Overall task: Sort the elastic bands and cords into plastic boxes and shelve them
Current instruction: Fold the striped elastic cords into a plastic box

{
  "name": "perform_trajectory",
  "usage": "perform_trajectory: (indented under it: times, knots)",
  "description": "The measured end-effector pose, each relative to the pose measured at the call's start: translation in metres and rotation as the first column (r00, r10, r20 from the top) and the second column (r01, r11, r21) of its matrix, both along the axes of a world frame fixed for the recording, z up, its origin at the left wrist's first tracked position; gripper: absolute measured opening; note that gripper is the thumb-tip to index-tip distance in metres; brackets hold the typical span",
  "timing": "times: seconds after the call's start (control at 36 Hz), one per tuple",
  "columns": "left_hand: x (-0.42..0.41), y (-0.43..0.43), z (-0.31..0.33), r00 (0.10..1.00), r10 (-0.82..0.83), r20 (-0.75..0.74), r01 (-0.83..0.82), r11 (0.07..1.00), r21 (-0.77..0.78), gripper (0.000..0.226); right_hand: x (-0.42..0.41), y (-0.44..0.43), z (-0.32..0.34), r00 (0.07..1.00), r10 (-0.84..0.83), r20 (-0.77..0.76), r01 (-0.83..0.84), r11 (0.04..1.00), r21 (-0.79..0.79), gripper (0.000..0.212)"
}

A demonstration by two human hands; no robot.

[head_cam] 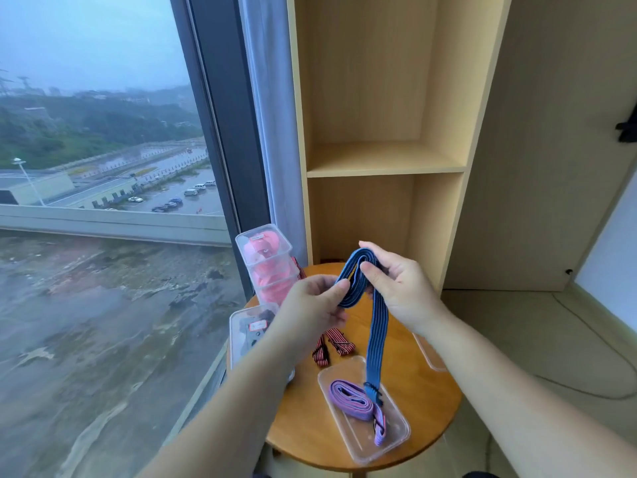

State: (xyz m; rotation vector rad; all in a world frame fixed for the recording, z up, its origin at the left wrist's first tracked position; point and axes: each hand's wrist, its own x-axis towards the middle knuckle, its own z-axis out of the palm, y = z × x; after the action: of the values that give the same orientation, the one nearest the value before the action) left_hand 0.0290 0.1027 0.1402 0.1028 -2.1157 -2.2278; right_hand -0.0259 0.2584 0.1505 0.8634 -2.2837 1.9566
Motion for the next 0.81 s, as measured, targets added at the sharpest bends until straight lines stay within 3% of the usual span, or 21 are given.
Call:
perform_trajectory:
  times: [0.11, 0.25, 0.39, 0.58, 0.69, 0.81]
  knots:
    - [0.01, 0.017, -0.014, 1.0, 0.005, -0.006, -0.005, 0.995, 0.096, 0.009, 0.016, -0.01, -0.013, 0.997, -0.08, 0.01, 0.08, 0.997, -0.014, 0.04]
    - [0.017, 0.01, -0.028, 0.999, 0.03, -0.025, -0.032, 0.992, -0.123, 0.012, 0.025, -0.007, -0.025, 0.998, -0.016, 0.057, 0.015, 1.0, 0.016, 0.036]
    - [0.019, 0.008, -0.029, 0.999, 0.038, 0.017, -0.038, 0.999, 0.023, 0.022, 0.029, -0.008, -0.032, 0.997, 0.003, 0.078, -0.002, 1.0, -0.018, 0.033]
    - [0.017, 0.008, -0.029, 0.992, 0.125, -0.012, -0.115, 0.94, 0.32, 0.011, 0.034, -0.005, -0.046, 0.992, 0.062, 0.108, -0.063, 0.998, 0.007, 0.04]
    - [0.016, 0.004, -0.025, 0.996, 0.088, 0.002, -0.082, 0.929, 0.361, 0.024, 0.03, 0.0, -0.043, 0.988, 0.061, 0.142, -0.059, 0.998, -0.018, 0.039]
    - [0.014, -0.011, -0.015, 0.997, -0.011, 0.072, -0.01, 0.958, 0.286, 0.042, 0.024, 0.011, -0.029, 0.986, 0.114, 0.124, -0.126, 0.988, 0.091, 0.035]
